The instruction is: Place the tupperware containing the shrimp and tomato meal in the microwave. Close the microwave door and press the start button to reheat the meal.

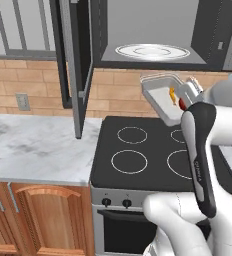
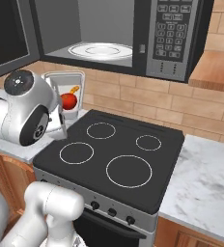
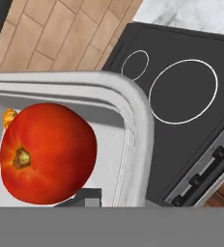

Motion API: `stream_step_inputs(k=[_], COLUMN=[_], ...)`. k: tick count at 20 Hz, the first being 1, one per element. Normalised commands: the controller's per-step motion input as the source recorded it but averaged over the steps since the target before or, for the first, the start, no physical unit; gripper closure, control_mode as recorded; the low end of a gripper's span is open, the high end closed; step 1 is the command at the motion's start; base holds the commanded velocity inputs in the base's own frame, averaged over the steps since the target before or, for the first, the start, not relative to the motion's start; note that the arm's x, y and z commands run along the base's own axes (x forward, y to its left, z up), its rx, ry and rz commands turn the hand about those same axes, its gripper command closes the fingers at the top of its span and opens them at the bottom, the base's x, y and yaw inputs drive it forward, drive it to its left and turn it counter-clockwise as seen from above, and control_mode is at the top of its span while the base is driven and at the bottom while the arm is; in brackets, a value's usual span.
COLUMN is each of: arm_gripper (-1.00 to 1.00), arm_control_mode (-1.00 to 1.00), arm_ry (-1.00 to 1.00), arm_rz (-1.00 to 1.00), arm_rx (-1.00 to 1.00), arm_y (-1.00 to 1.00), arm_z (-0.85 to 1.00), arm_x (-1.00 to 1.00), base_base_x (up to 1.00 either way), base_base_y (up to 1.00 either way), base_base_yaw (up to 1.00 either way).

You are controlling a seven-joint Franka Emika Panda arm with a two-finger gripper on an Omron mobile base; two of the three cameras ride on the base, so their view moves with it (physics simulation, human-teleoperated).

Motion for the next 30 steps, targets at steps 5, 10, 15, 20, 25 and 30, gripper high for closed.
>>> stream_step_inputs(k=[5,10,15,20,25,30], arm_gripper=[1.0,1.0,1.0,1.0,1.0,1.0], arm_control_mode=[-1.0,-1.0,-1.0,-1.0,-1.0,-1.0], arm_ry=[-0.14,-0.17,-0.11,0.08,0.2,0.07], arm_rz=[-0.09,-0.08,-0.06,-0.02,-0.04,-0.03], arm_rx=[-0.09,-0.07,-0.03,-0.01,0.0,0.0], arm_y=[0.03,0.0,0.0,0.0,-0.1,-0.19], arm_z=[0.42,0.44,0.42,0.33,0.24,0.16], arm_x=[0.0,0.04,0.06,0.29,0.53,0.54], base_base_x=[0.0,0.0,0.0,0.0,0.0,0.0], base_base_y=[0.0,0.0,0.0,0.0,0.0,0.0], base_base_yaw=[0.0,0.0,0.0,0.0,0.0,0.0])
